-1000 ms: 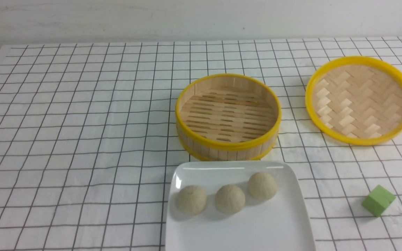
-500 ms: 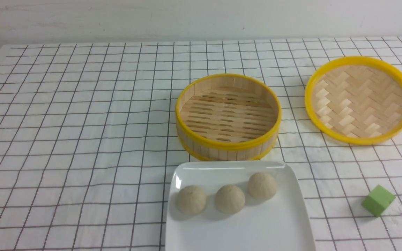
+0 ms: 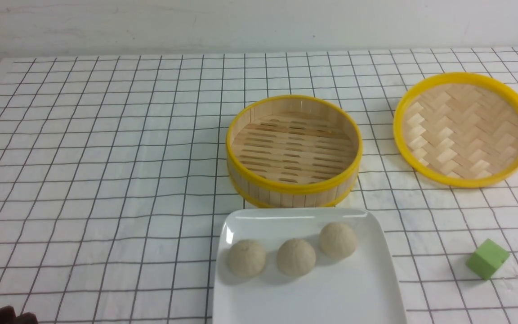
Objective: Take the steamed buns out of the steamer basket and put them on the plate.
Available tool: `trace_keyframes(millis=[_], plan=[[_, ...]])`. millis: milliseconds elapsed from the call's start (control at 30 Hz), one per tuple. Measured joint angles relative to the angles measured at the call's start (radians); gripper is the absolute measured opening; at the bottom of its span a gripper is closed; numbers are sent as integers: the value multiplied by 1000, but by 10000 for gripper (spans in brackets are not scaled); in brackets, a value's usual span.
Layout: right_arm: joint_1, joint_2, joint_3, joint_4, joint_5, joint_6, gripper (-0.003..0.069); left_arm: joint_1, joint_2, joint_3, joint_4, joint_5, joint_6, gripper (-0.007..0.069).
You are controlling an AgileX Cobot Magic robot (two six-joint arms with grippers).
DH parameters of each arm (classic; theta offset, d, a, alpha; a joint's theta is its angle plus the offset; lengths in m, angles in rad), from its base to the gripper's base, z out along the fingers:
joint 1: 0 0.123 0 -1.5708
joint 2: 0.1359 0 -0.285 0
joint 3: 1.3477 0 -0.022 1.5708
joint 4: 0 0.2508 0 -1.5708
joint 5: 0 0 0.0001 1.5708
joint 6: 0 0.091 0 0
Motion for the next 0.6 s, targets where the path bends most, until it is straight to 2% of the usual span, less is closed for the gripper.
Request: trace_keyframes(millis=[233,333,600], plan=[[0,0,0,0,0,0,494,2,0,29,107,-162,15,240],[0,0,0,0,0,0,494,44,0,97,185,-192,19,240],[0,0,0,1,0,0,494,334,0,276,175,-304,45,240]])
